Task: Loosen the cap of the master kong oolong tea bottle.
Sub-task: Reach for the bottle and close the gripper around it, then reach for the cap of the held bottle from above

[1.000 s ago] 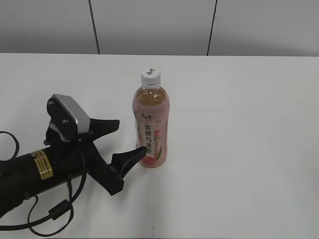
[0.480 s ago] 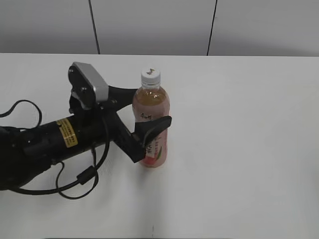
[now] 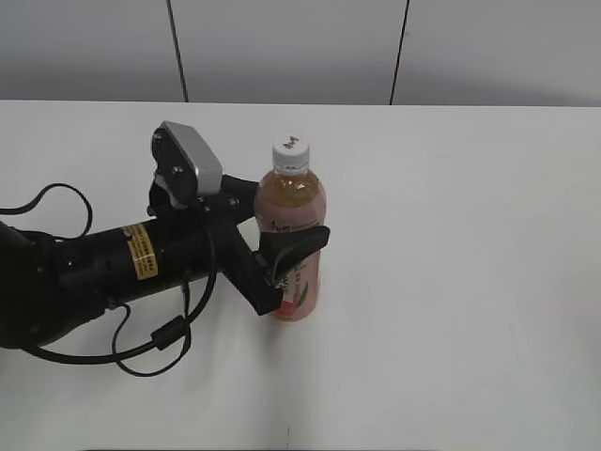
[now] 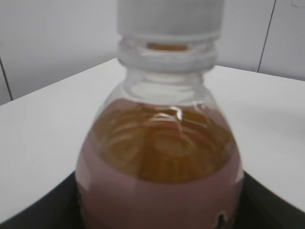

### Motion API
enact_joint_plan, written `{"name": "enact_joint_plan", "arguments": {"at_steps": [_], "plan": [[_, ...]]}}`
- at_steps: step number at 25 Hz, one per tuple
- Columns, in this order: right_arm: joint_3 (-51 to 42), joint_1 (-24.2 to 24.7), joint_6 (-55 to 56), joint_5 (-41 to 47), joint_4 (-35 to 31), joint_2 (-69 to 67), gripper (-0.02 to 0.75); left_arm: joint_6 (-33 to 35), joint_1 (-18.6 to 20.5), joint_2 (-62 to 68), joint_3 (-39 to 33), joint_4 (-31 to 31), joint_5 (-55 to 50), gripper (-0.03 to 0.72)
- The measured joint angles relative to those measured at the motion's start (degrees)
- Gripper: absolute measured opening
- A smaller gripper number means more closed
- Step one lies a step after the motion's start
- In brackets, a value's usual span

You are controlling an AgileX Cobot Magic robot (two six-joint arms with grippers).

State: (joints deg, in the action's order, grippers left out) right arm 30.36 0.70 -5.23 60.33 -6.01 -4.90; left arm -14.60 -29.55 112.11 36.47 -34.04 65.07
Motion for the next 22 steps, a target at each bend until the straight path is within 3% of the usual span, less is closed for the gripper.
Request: {"name": "enact_joint_plan", "arguments": {"at_steps": [6, 14, 22], "plan": [[3.4, 0.0, -6.6, -5.9, -6.2, -13.0, 0.301, -0.1, 0.0, -1.0, 0.1, -2.4, -1.5, 0.449], [11.1, 0.0, -22.1, -6.7, -19.1, -34.9, 0.301, -1.0, -0.2, -9.8, 1.1, -3.9, -21.9, 0.449], [18.8, 0.0, -28.6, -3.8, -26.3, -48.6, 0.301, -1.0, -0.1, -11.9, 5.0, -8.9, -31.2, 0.449]]}}
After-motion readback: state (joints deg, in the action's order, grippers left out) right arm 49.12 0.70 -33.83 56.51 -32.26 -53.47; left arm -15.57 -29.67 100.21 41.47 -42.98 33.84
